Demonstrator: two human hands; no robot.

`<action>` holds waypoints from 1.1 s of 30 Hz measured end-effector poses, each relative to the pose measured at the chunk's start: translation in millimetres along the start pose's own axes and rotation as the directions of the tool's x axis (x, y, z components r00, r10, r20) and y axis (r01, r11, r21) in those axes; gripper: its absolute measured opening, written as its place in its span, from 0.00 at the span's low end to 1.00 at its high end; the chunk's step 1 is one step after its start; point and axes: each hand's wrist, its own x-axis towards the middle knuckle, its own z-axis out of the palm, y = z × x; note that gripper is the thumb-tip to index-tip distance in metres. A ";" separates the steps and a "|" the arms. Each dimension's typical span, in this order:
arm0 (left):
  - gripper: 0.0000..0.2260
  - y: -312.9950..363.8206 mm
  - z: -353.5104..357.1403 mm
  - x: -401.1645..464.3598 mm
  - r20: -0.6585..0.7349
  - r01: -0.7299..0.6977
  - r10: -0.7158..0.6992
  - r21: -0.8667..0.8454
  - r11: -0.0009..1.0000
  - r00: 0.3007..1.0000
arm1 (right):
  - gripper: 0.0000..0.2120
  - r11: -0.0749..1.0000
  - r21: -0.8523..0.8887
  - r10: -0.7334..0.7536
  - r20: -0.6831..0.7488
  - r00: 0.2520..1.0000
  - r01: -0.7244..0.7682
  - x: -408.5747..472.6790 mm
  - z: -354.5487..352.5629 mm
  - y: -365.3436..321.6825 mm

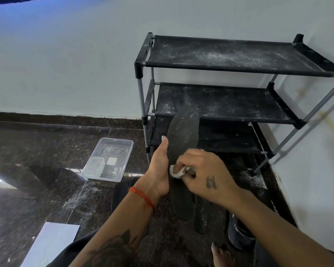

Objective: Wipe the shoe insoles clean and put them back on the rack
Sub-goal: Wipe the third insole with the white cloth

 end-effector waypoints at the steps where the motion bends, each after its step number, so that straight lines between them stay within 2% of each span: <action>1: 0.31 -0.9 0.6 0.3 0.009 0.012 -0.012 0.012 1.000 1.000 | 0.06 0.995 -0.094 0.015 -0.028 0.999 -0.018 1.1 -2.7 7.1; 4: 0.34 -2.9 3.2 1.3 0.066 0.061 -0.059 -0.028 0.998 0.996 | 0.08 0.959 -0.217 0.143 -0.178 0.974 -0.181 3.3 -13.2 26.7; 6: 0.35 -2.6 3.5 0.9 0.098 0.070 -0.065 -0.044 0.997 0.993 | 0.09 0.951 -0.164 0.207 -0.297 0.932 -0.263 4.1 -20.6 32.6; 7: 0.34 -1.8 3.3 0.9 0.105 0.062 -0.058 -0.044 0.997 0.993 | 0.09 0.962 -0.119 0.197 -0.325 0.925 -0.247 4.4 -22.6 31.4; 9: 0.30 0.4 1.6 1.2 0.094 0.022 -0.017 -0.044 0.999 0.995 | 0.07 0.991 0.035 0.131 -0.253 0.959 -0.126 4.9 -21.8 21.3; 11: 0.25 0.9 -0.9 2.0 0.079 -0.027 0.030 -0.042 0.999 0.996 | 0.05 0.985 0.173 0.039 -0.057 0.998 -0.029 2.0 -14.6 5.8; 13: 0.23 1.3 -2.4 1.9 0.051 -0.050 0.052 -0.045 0.998 0.997 | 0.01 0.986 0.165 -0.020 0.083 0.996 0.006 0.2 -6.4 -1.9; 15: 0.26 0.8 -4.9 3.2 0.031 -0.048 0.049 -0.037 0.998 0.998 | 0.02 0.997 0.070 -0.036 0.087 0.996 0.030 0.9 -3.0 0.7; 18: 0.33 -0.7 -3.8 4.2 0.057 0.000 0.001 -0.021 1.000 0.998 | 0.05 0.987 -0.158 -0.003 0.007 1.000 0.004 1.7 -5.2 12.7; 20: 0.35 -1.5 0.0 2.6 0.096 0.038 -0.035 -0.028 0.999 0.995 | 0.07 0.963 -0.255 0.068 -0.094 0.993 -0.090 1.3 -9.0 23.3; 22: 0.36 -0.6 1.7 0.8 0.139 0.068 -0.059 -0.061 0.996 0.989 | 0.09 0.964 -0.176 0.156 -0.229 0.961 -0.199 2.5 -16.0 31.2; 24: 0.35 1.0 0.5 -0.1 0.145 0.063 -0.052 -0.075 0.995 0.988 | 0.10 0.983 0.020 0.179 -0.307 0.935 -0.182 4.8 -22.0 29.8; 25: 0.33 2.1 -0.2 0.1 0.126 0.045 -0.035 -0.082 0.996 0.991 | 0.10 0.982 0.131 0.165 -0.265 0.950 -0.134 5.6 -23.7 23.9; 26: 0.31 2.8 -0.8 0.8 0.103 0.021 -0.013 -0.086 0.996 0.995 | 0.09 0.971 0.224 0.126 -0.162 0.979 -0.088 5.8 -23.2 16.2; 28: 0.28 3.5 -2.1 2.0 0.073 -0.013 0.020 -0.102 0.995 0.997 | 0.08 0.954 0.296 0.018 0.128 0.992 -0.055 3.3 -17.0 2.2; 30: 0.27 3.3 -2.4 1.9 0.054 -0.017 0.023 -0.103 0.995 0.998 | 0.08 0.978 0.207 -0.027 0.280 0.960 -0.033 1.0 -12.1 -0.7; 33: 0.27 0.5 -5.4 3.2 0.064 -0.014 0.017 -0.049 0.999 0.998 | 0.09 0.997 -0.062 -0.027 0.326 0.945 0.050 1.7 -16.8 7.9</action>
